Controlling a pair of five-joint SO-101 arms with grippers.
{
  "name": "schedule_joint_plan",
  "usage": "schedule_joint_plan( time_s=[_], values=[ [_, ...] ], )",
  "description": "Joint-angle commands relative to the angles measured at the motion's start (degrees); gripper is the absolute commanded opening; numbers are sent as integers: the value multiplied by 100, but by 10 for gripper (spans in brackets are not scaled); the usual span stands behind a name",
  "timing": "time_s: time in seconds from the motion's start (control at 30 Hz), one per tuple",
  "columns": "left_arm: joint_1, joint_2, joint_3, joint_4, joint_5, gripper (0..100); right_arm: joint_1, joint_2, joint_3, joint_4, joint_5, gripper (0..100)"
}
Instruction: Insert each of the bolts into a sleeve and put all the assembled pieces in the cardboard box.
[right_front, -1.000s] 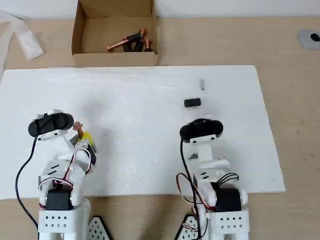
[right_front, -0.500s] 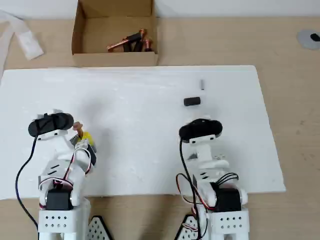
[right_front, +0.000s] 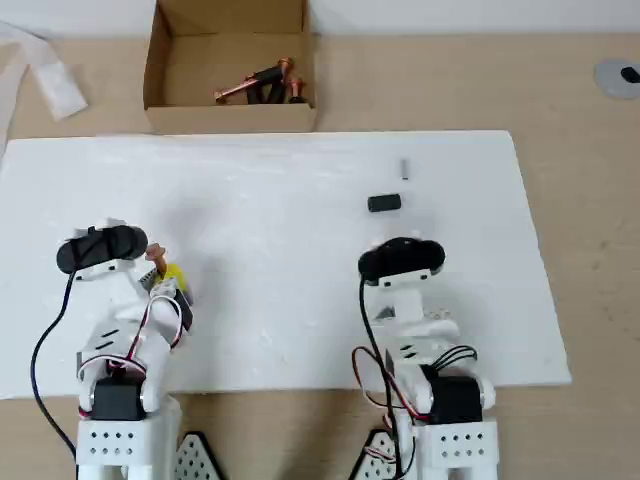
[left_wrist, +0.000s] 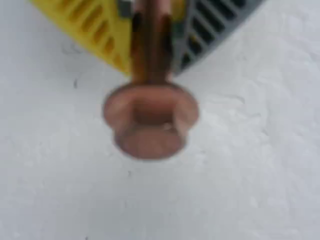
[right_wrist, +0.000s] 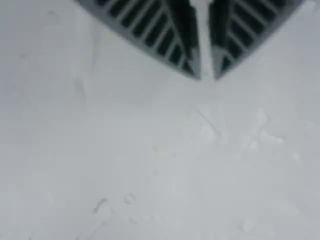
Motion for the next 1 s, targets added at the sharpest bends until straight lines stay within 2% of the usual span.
schedule_joint_plan(
  time_s=[0.0,0.3,0.43,0.53,0.8,0.9,0.97],
  values=[
    [-79,-66,62,9,9,9,110,-629,-277,-114,-114,9],
    [-35,-66,62,9,9,9,330,-593,-716,-70,185,9],
    [-35,-66,62,9,18,9,330,119,-1446,-79,281,9],
    [-35,-66,62,9,18,9,330,1455,-2492,-123,290,9],
    [-35,-66,62,9,18,9,127,6141,-6132,-70,35,11],
    [-44,-66,62,26,18,9,-435,7310,-6747,-9,404,12],
    [-79,-66,62,26,18,9,-822,7908,-7064,211,976,23]
  ],
)
